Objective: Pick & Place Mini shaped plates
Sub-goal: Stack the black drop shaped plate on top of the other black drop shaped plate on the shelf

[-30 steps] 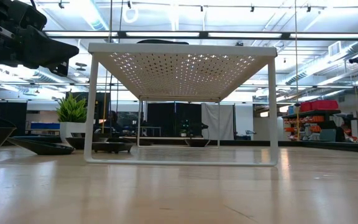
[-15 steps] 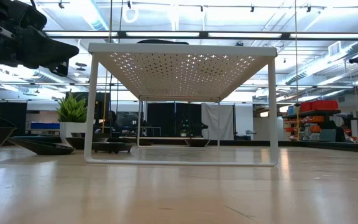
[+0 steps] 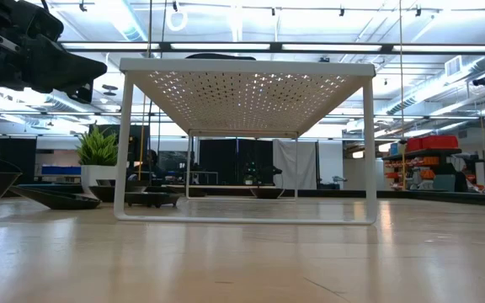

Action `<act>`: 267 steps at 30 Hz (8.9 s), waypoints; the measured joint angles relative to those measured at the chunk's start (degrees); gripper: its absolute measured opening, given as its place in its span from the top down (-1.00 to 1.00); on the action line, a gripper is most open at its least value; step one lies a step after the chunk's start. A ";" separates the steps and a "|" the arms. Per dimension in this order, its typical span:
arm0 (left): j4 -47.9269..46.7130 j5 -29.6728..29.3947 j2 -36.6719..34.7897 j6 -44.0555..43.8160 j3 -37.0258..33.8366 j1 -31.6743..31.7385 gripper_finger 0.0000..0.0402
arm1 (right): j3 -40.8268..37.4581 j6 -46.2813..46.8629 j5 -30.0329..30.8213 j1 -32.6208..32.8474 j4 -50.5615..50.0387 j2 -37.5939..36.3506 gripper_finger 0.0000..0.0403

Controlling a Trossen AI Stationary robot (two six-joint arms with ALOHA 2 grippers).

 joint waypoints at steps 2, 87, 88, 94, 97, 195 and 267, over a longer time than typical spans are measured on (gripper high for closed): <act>-0.01 0.00 -0.02 0.00 -0.02 0.01 0.90 | -1.38 0.00 -0.01 0.00 -0.05 -0.89 0.99; 32.54 -10.81 0.00 -9.01 0.00 0.00 0.90 | -9.70 0.35 0.19 -0.02 8.66 -6.79 0.89; 36.18 -11.80 -0.02 -8.97 0.10 0.00 0.90 | -9.70 0.35 0.19 -0.02 8.66 -6.79 0.89; 40.37 -19.11 -0.04 -5.97 7.46 0.01 0.90 | -9.70 0.35 0.19 -0.02 8.65 -6.79 0.89; 38.18 -21.63 0.42 -4.19 12.45 -0.02 0.90 | -9.70 0.35 0.19 -0.02 8.66 -6.79 0.89; -35.06 3.54 59.90 16.83 80.89 44.43 0.22 | -9.72 0.35 0.19 -0.01 8.65 -6.79 0.89; -52.97 2.19 89.34 46.90 76.60 48.09 0.07 | -9.72 0.35 0.18 -0.01 8.64 -6.81 0.89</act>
